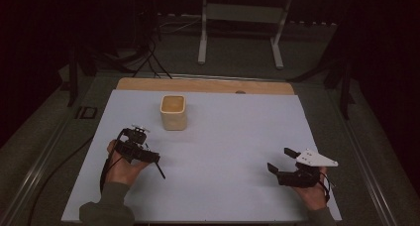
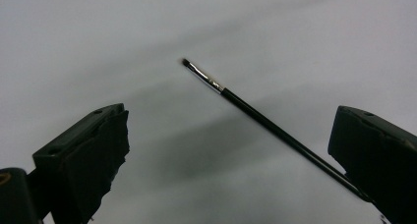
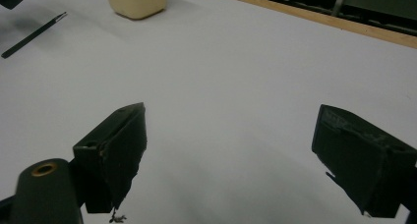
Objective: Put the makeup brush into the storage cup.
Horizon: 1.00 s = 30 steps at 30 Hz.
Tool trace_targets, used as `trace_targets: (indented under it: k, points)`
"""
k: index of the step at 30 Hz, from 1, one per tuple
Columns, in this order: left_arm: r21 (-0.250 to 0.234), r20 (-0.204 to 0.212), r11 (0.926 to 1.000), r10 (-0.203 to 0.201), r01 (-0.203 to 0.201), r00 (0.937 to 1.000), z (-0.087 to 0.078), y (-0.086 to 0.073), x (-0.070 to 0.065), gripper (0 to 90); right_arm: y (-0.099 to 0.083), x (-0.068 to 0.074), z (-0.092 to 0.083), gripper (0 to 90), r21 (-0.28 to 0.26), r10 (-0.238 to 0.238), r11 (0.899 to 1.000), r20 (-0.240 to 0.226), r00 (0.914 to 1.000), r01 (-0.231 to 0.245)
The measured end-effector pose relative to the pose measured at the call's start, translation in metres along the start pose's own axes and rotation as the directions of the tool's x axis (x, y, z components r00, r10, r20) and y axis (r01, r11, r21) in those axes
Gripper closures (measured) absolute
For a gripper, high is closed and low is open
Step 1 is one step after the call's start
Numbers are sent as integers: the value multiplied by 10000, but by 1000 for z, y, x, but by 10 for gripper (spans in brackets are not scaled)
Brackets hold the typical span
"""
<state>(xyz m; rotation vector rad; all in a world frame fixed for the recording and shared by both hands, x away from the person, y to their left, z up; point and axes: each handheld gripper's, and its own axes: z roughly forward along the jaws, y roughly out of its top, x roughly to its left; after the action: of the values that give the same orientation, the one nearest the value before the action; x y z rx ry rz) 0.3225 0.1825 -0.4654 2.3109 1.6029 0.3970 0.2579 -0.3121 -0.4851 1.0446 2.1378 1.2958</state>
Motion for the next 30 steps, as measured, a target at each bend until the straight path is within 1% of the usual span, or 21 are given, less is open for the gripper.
trace_targets:
  k: [1, 7, 13, 21, 30]
  points:
    - [33, -39, 10000, -12, 12, 10000, 1, 0, 0, 27, 0, 0, 0, 132, 4, 4, 10000, -4, 10000, -4]
    - [226, 24, 9997, -57, 56, 10000, 7, 0, 0, 28, 0, 0, 0, 132, 19, -3, 10000, -10, 10000, 3]
    - [410, 105, 9991, -50, 46, 9999, 14, 2, -4, 28, 0, 0, 0, 133, 22, -10, 10000, -13, 10000, 10]
    - [679, 133, 9976, 87, -96, 9999, 24, 4, -9, 24, 0, 0, 0, 133, 21, 3, 10000, -12, 10000, -3]
    - [903, 85, 9959, 14, -21, 10000, 33, 5, -9, 25, 0, 0, 1, 132, 58, 36, 10000, -9, 10000, -36]
